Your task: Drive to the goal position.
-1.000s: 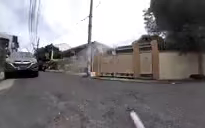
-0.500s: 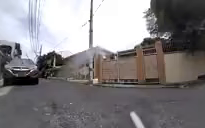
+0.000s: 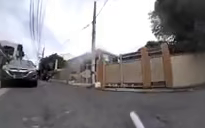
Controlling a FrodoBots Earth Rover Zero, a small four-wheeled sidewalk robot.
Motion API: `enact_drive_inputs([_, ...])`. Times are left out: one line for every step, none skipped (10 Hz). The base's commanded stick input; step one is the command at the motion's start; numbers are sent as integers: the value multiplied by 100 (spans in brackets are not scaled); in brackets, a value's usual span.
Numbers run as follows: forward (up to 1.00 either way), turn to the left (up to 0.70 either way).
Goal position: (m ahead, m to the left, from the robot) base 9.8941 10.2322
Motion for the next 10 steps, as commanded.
enact_drive_inputs([70, 17])
enact_drive_inputs([70, 20])
enact_drive_inputs([70, 24])
enact_drive_inputs([70, 21])
enact_drive_inputs([70, 13])
enact_drive_inputs([70, 6])
enact_drive_inputs([70, 1])
enact_drive_inputs([70, 0])
enact_drive_inputs([70, 0])
enact_drive_inputs([70, 0])
